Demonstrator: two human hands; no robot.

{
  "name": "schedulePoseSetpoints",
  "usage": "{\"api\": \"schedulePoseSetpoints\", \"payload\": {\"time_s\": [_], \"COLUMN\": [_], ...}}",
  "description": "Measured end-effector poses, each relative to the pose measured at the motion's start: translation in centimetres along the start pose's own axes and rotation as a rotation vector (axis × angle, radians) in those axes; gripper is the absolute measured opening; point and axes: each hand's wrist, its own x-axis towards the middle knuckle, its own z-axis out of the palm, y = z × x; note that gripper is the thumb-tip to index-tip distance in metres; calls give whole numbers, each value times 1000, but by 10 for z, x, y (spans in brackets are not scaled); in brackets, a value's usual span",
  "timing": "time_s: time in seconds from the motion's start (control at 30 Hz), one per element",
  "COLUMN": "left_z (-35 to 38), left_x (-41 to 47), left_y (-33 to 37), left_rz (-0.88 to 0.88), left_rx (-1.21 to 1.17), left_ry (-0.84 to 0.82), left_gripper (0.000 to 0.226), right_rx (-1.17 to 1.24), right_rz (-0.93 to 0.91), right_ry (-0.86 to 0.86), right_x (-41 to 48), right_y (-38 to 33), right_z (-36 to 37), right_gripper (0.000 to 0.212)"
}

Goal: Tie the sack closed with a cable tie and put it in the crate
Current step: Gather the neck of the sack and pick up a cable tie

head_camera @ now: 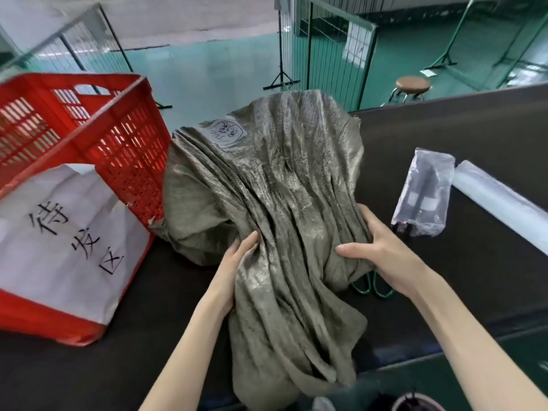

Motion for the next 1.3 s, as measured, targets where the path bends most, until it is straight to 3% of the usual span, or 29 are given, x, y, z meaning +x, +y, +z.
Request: {"api": "schedulePoseSetpoints", "payload": {"time_s": [0.1,0.2,0.27,0.4,0.6,0.77,0.83,0.9,0.97,1.07,1.3], "left_z": [-1,7,8,4,-10,-27,-24,-13,1,28,45], "left_x": [-26,-45,-52,-57,-55,-43,-36,-31,-24,-11,11], "left_y": [-17,-35,-41,-39,-28,-19,-5,14,29,35,14], "left_rz": [-181,-294,-257,-95,85,-20,-41,-7,1,-38,-201], "left_rx": [-40,-90,-125,-41,135,170,32,-128,-182,-130,-44], "left_ry": [-140,-114,-74,33,89,-142,-183,-187,-181,-161,-212], "left_gripper": [48,52,48,15,31,64,61,43,41,54,74], "right_rx": [-118,-160,-181,-157,-302,-613,-638,-637,-552,-377,-503], "right_rz": [17,59,36,-2,-28,100,111,29,-83,-187,-270], "right_ry": [-54,-126,-121,-1,161,302,314,373,444,356,164], "right_x": [-8,-15,-19,-22,-22,-25,-24,-20,-19,-17,-10], "right_y": [14,33,47,52,45,45,43,39,30,14,18], "right_z": [9,27,37,47,20,-12,-13,-9,1,17,61], "right_gripper": [89,86,82,74,65,57,57,65,69,62,54]}}
